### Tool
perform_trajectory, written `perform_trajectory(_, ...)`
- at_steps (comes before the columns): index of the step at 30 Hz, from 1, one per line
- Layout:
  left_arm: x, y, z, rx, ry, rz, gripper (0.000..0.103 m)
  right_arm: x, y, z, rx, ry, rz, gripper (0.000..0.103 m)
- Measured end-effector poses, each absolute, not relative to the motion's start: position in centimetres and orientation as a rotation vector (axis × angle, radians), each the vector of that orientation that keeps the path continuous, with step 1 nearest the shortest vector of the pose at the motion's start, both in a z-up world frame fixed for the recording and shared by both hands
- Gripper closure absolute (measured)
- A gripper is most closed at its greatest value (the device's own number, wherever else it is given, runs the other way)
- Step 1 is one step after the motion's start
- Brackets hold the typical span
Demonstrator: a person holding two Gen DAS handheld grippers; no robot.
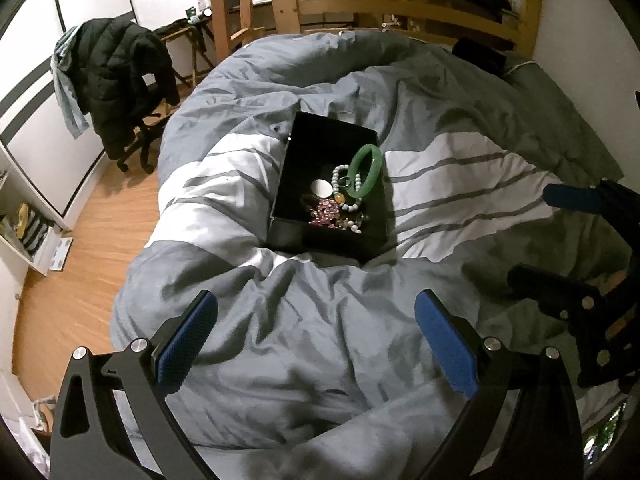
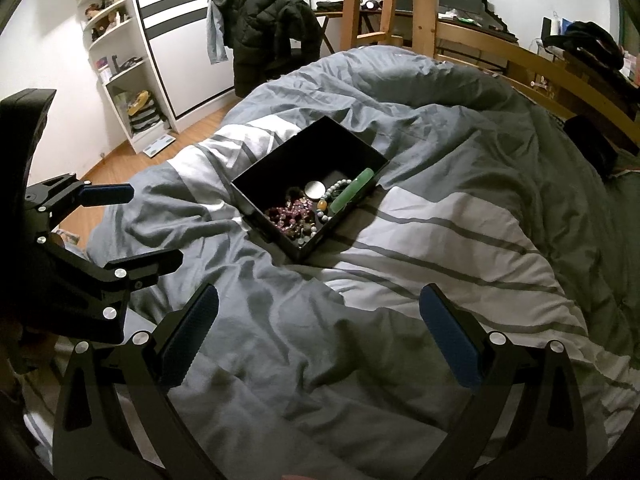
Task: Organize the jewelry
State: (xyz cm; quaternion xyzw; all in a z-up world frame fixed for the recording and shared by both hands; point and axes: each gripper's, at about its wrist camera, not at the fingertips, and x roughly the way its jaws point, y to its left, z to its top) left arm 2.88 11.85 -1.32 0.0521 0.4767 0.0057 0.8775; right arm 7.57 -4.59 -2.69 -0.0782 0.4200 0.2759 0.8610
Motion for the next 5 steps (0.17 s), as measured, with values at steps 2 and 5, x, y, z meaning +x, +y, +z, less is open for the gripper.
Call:
perform_trajectory(2, 2.95, 11.89, -1.25, 0.118, 0.999, 0.030, 0.005, 7.67, -4.65, -2.72, -0.161, 0.883, 0.579, 0.004)
perform_trajectory(5, 3.08, 11.98, -1.28, 0.124, 1.006, 0.043, 0.005, 7.55, -4.58, -2.76, -0.163, 0.884, 0.577, 0.004)
